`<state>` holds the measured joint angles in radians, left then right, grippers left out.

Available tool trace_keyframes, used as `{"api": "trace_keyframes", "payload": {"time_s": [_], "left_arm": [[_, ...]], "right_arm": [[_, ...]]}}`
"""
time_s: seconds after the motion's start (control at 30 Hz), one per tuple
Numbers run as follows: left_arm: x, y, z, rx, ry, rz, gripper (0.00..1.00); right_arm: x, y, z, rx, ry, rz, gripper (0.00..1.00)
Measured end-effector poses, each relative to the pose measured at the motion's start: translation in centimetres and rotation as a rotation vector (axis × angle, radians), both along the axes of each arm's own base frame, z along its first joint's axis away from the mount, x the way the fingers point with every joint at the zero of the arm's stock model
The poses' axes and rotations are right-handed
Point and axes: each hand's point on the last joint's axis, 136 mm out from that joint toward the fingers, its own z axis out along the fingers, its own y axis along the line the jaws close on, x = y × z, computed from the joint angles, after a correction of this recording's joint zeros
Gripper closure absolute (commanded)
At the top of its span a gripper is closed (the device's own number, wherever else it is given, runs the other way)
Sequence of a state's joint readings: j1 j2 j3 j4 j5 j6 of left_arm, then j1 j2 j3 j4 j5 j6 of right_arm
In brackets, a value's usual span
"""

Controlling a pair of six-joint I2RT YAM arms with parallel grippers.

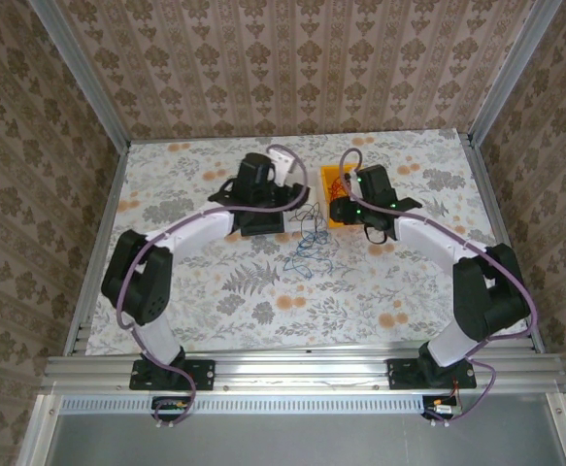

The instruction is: Untangle the cables

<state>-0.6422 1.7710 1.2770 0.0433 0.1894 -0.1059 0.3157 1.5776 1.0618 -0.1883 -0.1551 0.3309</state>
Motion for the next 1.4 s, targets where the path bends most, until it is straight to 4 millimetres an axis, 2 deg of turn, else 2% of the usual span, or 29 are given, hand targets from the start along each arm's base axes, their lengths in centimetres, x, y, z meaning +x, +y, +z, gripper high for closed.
{"api": "trace_keyframes", "payload": {"time_s": [0.07,0.2,0.33,0.5,0.67,0.73,0.9,0.97,1.1,1.23,1.3,1.4], "left_arm": [[-0.8,-1.7,-1.5,0.041,0.027,-0.063,0.38],[-0.7,-3.0,-4.2,0.115,0.078,-0.110,0.38],[0.2,-3.3,-6.7,0.185,0.112,-0.121,0.43],[0.9,-3.3,-8.4,0.256,0.123,-0.126,0.46],[1.4,-3.2,-9.2,0.297,0.123,-0.129,0.61],[1.4,-3.2,-9.3,0.302,0.123,-0.133,0.64],[1.3,-3.3,-9.3,0.301,0.123,-0.140,0.88],[1.3,-3.3,-9.2,0.296,0.127,-0.142,1.00],[1.2,-3.4,-9.1,0.276,0.135,-0.141,1.00],[0.0,-2.6,-8.2,0.246,0.142,-0.134,1.00],[-1.1,-2.0,-6.6,0.207,0.136,-0.129,1.00],[-2.6,-1.0,-2.5,0.118,0.094,-0.117,1.00]], "right_arm": [[0.2,-1.8,0.0,0.025,0.007,-0.051,0.61],[0.2,-4.1,0.3,0.052,0.008,-0.112,0.61],[0.0,-4.1,0.7,0.066,-0.002,-0.111,0.61],[-0.2,-3.8,0.6,0.080,0.001,-0.100,0.61],[-0.3,-3.8,0.3,0.087,0.012,-0.107,0.61],[-0.3,-3.8,0.3,0.088,0.013,-0.108,0.61],[-0.4,-3.8,0.3,0.090,0.014,-0.109,0.61],[-0.4,-3.8,0.3,0.091,0.014,-0.108,0.61],[-0.7,-3.2,0.2,0.101,0.021,-0.085,0.61],[-1.8,-1.0,-0.3,0.100,0.037,-0.021,0.60],[-2.6,0.5,-0.6,0.105,0.048,0.025,0.60],[-3.6,2.7,-1.7,0.103,0.077,0.097,0.60]]}}
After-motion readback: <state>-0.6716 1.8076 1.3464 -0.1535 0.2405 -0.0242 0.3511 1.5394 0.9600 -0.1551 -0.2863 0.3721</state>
